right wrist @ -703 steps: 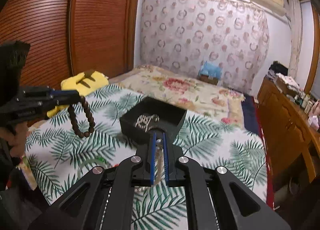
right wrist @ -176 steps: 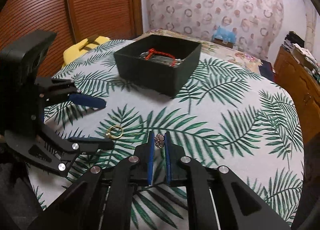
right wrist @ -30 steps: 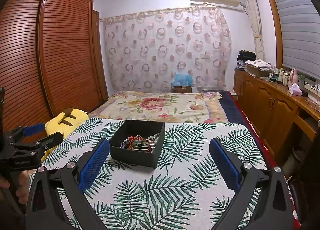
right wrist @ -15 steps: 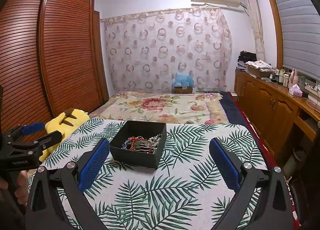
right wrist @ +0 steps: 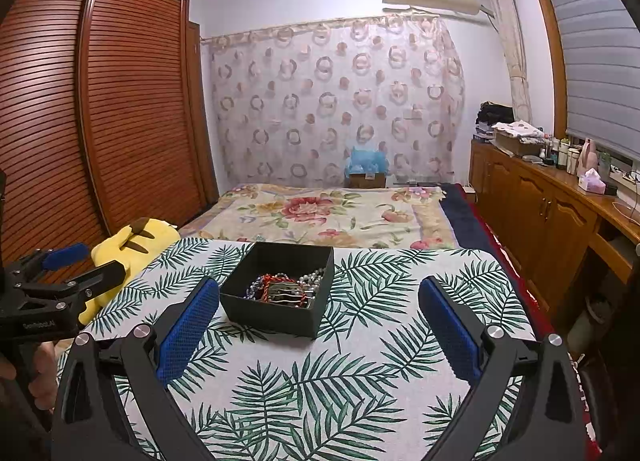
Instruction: Organize jewelry
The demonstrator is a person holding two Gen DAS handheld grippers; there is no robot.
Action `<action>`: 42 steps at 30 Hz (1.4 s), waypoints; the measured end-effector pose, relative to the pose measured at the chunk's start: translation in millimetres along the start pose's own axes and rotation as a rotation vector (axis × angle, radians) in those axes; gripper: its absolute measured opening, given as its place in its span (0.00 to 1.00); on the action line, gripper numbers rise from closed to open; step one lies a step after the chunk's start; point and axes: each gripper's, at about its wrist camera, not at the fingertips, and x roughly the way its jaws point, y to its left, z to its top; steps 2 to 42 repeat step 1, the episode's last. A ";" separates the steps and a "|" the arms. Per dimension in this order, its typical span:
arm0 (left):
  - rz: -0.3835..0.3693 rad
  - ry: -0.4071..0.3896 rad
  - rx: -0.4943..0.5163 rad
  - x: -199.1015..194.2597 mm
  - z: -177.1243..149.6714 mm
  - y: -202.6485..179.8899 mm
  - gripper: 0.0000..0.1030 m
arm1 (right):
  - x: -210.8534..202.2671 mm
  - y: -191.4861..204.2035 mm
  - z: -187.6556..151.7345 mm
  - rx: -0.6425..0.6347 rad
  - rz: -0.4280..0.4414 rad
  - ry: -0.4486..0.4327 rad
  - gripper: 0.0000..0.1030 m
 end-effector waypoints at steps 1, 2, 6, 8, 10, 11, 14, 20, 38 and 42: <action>0.001 -0.001 0.000 -0.1 0.1 -0.1 0.93 | -0.5 0.5 0.0 0.000 0.000 0.000 0.98; 0.001 -0.001 0.000 -0.1 0.1 -0.1 0.93 | -0.5 0.5 0.0 0.000 0.000 0.000 0.98; 0.001 -0.001 0.000 -0.1 0.1 -0.1 0.93 | -0.5 0.5 0.0 0.000 0.000 0.000 0.98; 0.001 -0.001 0.000 -0.1 0.1 -0.1 0.93 | -0.5 0.5 0.0 0.000 0.000 0.000 0.98; 0.001 -0.001 0.000 -0.1 0.1 -0.1 0.93 | -0.5 0.5 0.0 0.000 0.000 0.000 0.98; 0.001 -0.001 0.000 -0.1 0.1 -0.1 0.93 | -0.5 0.5 0.0 0.000 0.000 0.000 0.98; 0.001 -0.001 0.000 -0.1 0.1 -0.1 0.93 | -0.5 0.5 0.0 0.000 0.000 0.000 0.98; 0.001 -0.001 0.000 -0.1 0.1 -0.1 0.93 | -0.5 0.5 0.0 0.000 0.000 0.000 0.98; 0.001 -0.001 0.000 -0.1 0.1 -0.1 0.93 | -0.5 0.5 0.0 0.000 0.000 0.000 0.98; 0.001 -0.001 0.000 -0.1 0.1 -0.1 0.93 | -0.5 0.5 0.0 0.000 0.000 0.000 0.98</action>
